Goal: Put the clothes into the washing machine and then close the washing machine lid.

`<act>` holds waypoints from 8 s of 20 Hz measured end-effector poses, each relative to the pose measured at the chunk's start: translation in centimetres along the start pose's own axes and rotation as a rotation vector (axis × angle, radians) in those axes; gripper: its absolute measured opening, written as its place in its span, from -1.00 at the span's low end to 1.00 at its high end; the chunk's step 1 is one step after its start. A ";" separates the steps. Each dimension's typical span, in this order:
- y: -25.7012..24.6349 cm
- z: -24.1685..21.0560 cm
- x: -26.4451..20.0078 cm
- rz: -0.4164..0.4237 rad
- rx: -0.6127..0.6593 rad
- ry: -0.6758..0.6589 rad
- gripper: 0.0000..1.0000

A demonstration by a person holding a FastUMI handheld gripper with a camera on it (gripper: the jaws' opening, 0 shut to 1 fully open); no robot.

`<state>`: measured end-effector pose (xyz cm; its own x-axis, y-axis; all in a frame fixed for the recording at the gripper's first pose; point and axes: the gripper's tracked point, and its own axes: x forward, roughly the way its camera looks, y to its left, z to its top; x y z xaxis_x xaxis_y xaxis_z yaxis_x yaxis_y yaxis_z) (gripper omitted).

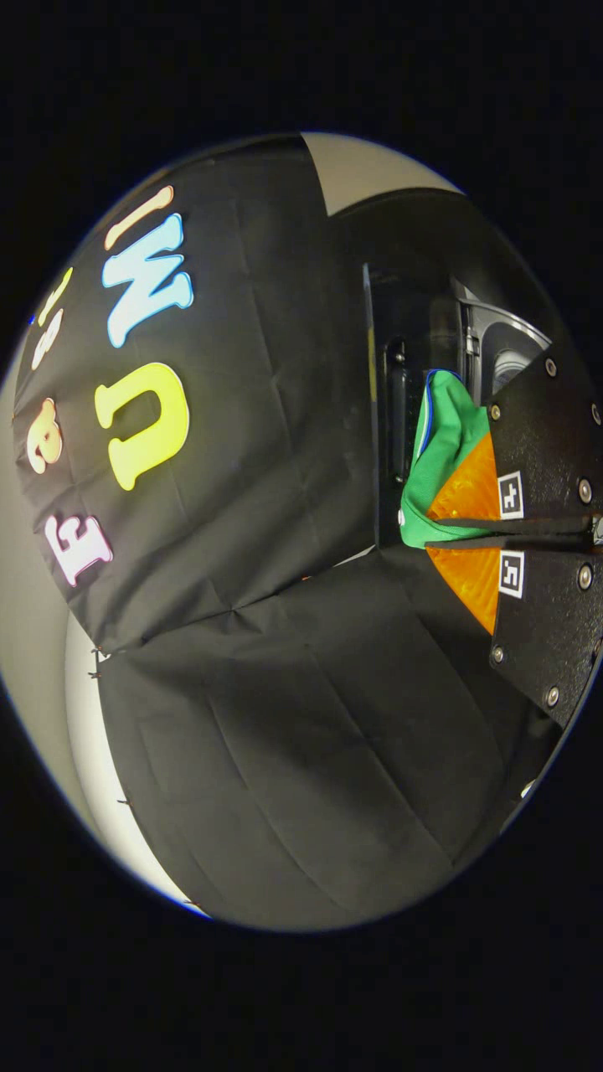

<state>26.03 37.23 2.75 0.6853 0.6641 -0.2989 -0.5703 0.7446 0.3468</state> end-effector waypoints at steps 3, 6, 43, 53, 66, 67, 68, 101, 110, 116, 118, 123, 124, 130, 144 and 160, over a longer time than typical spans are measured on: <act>-0.5 -2.7 2.1 -0.038 0.000 0.032 -1.00; -2.1 -5.4 4.1 -0.086 0.012 0.067 -1.00; -7.1 -1.8 6.3 -0.350 -0.220 -0.217 0.91; -8.6 4.7 10.7 -0.407 -0.228 -0.259 0.91; -14.3 7.8 17.4 -0.544 -0.214 -0.188 0.92; -14.9 7.5 17.7 -0.557 -0.213 -0.175 0.91; -15.2 7.3 18.0 -0.562 -0.215 -0.167 0.91; -14.8 2.7 15.1 -0.560 -0.173 -0.110 0.91; -12.4 0.3 12.0 -0.537 -0.205 -0.164 0.88; -11.2 -1.6 10.2 -0.528 -0.227 -0.207 0.88; -10.8 -2.4 9.6 -0.525 -0.234 -0.210 0.88; -10.7 -10.7 9.7 -0.486 -0.205 -0.049 0.88; -10.5 -12.2 9.6 -0.472 -0.217 -0.045 0.88; -10.2 -12.7 8.3 -0.447 -0.298 -0.060 0.87; -7.9 -7.1 0.0 -0.452 -0.240 -0.203 0.89; -9.8 -1.8 -21.4 -0.473 -0.293 -0.343 0.88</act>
<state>16.13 15.84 4.18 0.9705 0.2373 -0.0422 -0.2384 0.9709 -0.0239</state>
